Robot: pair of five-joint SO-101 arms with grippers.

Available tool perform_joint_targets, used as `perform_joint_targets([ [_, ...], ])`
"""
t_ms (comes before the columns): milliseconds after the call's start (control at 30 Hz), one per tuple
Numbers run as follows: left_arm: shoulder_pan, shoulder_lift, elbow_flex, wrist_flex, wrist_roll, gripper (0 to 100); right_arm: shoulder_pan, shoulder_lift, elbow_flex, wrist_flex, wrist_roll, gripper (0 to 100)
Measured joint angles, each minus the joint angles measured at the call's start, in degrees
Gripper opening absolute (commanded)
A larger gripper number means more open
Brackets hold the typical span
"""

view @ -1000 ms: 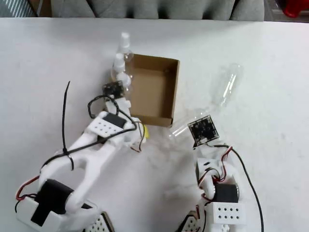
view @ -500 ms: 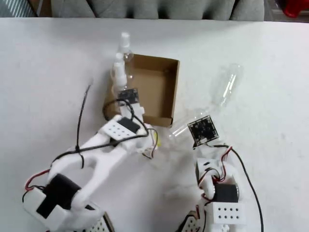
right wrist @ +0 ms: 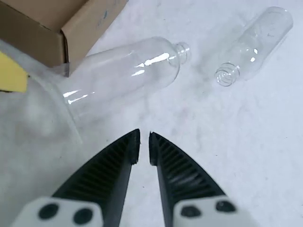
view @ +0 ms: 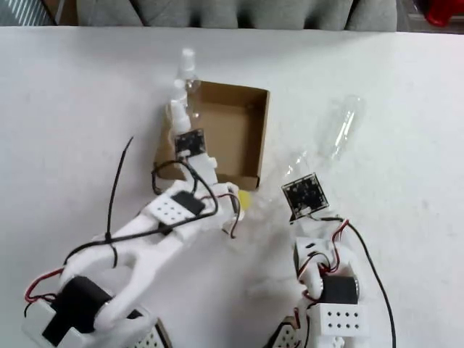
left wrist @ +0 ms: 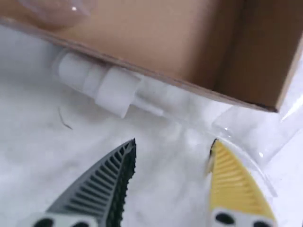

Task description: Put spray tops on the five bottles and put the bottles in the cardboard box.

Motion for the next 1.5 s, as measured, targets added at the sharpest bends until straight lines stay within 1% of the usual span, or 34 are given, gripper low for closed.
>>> perform_joint_targets([
  [133, 0.0, -0.09, 2.55, -5.01, 2.73, 24, 0.0, 0.0, 0.0, 0.0, 1.05, 1.8],
  [300, 0.18, -0.09, 2.73, -5.54, 3.16, 25, 0.0, 0.0, 0.0, 0.0, 1.85, 1.8],
  [433, 1.93, -0.09, 2.73, -3.69, 3.08, 25, 0.0, 0.0, 0.0, 0.0, 1.93, 1.8],
  [567, 5.19, -0.79, 2.73, 0.0, -1.41, 25, 0.0, 0.0, 0.0, 0.0, 1.93, 1.8],
  [700, 5.8, -3.43, 2.81, 0.44, -1.14, 25, 0.0, 0.0, 0.0, 0.0, 1.93, 1.8],
  [833, 5.8, -9.85, 5.01, 0.35, -0.88, 24, 0.0, 0.0, 0.0, 0.0, 1.93, 1.8],
  [967, 5.8, -13.19, 9.41, -4.84, -0.62, 25, 0.0, 0.0, 0.0, 0.0, 1.93, 1.8],
  [1067, 4.13, -13.27, 9.85, -6.77, 1.49, 25, 0.0, 0.0, 0.0, 0.0, 1.93, 1.8],
  [1200, 2.81, -10.9, 9.32, -7.74, 2.99, 25, 0.0, 0.0, 0.0, 0.0, 1.93, 1.8],
  [1433, 1.76, 1.76, 3.43, -7.74, 3.34, 25, 0.0, 0.0, 0.0, 0.0, 1.93, 1.8],
  [1500, 1.67, 4.4, 1.67, -7.74, 4.66, 25, 0.0, 0.0, 0.0, 0.0, 1.93, 1.8],
])
